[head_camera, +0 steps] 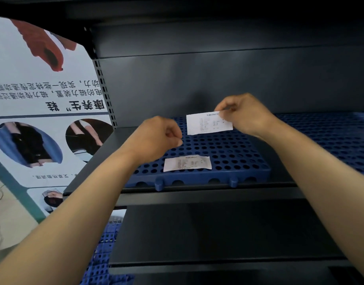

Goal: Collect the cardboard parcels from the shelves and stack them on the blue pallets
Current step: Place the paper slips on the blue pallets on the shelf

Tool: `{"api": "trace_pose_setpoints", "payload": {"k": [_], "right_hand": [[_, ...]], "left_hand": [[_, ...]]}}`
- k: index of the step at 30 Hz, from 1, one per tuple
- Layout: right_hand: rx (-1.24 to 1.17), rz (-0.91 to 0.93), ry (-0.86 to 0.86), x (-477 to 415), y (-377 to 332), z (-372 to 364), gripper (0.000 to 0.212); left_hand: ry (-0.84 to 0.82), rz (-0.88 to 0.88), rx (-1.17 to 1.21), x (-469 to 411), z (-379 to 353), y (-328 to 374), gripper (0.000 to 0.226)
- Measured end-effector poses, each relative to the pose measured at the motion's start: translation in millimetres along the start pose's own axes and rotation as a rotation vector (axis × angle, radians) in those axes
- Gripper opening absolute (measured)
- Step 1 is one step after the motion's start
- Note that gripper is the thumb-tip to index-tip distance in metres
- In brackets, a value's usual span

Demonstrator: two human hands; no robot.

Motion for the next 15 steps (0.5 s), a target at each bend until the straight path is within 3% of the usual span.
{"api": "trace_pose_setpoints", "payload": {"k": [10,15], "right_hand": [[0.113,-0.182,0.207,44,77,98,0.018],[0.162,-0.329,0.282,79,132,173,0.017]], "left_hand": [[-0.070,-0.427,-0.054,-19,-59,134,0.003],[-0.118,-0.520,-0.088,-20,-103,208,0.005]]}}
Point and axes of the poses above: each hand's wrist, its own x-axis away from the middle knuckle, its own z-axis out of the back of the hand, y = z × x, the point moved 9 cm from there along -x, towards the middle knuckle
